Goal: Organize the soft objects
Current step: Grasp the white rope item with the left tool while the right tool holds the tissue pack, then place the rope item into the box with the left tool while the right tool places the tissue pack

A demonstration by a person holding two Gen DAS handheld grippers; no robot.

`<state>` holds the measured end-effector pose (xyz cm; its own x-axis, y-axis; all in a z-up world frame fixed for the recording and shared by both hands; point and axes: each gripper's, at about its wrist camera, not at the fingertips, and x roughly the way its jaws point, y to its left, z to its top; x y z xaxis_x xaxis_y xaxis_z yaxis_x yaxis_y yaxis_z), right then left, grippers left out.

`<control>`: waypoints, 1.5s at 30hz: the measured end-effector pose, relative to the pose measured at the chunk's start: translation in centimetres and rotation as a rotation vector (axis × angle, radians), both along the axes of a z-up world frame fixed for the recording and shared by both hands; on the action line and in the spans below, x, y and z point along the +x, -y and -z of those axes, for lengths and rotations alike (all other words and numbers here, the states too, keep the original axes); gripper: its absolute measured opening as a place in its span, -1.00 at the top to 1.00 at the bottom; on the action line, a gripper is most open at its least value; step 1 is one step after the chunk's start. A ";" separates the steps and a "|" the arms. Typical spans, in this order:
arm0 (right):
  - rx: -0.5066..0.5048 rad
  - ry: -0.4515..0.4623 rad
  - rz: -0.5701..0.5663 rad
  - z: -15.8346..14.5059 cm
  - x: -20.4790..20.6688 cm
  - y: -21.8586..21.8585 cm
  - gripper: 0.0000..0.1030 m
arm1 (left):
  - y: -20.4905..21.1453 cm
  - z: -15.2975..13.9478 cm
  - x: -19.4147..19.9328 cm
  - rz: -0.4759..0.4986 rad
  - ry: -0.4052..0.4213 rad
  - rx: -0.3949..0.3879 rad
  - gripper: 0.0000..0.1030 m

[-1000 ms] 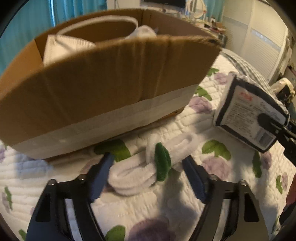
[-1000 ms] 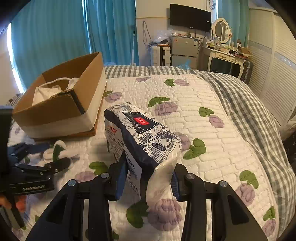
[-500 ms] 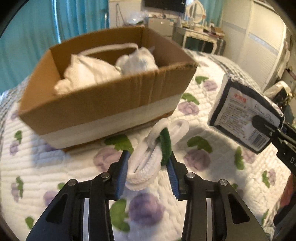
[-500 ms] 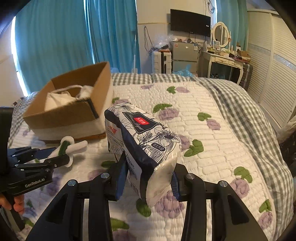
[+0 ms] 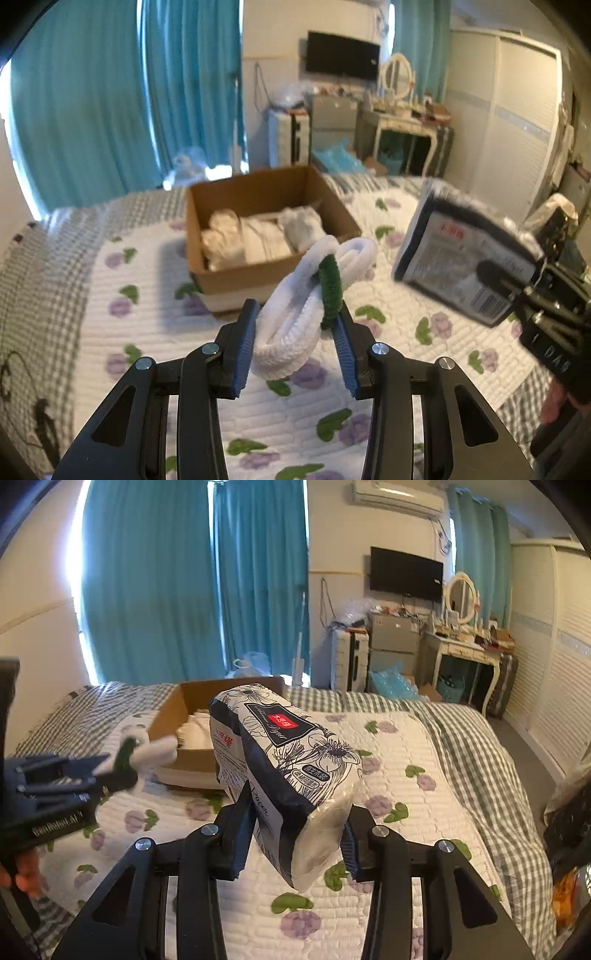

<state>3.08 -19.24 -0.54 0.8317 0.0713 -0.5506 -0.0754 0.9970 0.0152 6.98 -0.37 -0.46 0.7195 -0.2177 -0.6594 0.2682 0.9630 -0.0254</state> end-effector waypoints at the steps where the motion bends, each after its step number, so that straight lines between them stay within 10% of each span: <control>1: -0.005 0.004 -0.007 -0.4 -0.3 -0.4 0.23 | -0.4 -0.7 -0.4 -0.006 0.014 -0.001 0.25; 23: -0.100 0.089 -0.068 -8.1 7.1 -6.8 0.23 | -3.7 -3.9 7.5 -0.073 0.074 -0.005 0.23; 45: -0.084 -0.178 -0.088 5.1 26.3 -9.2 0.22 | -3.7 4.9 21.9 -0.127 -0.046 0.035 0.21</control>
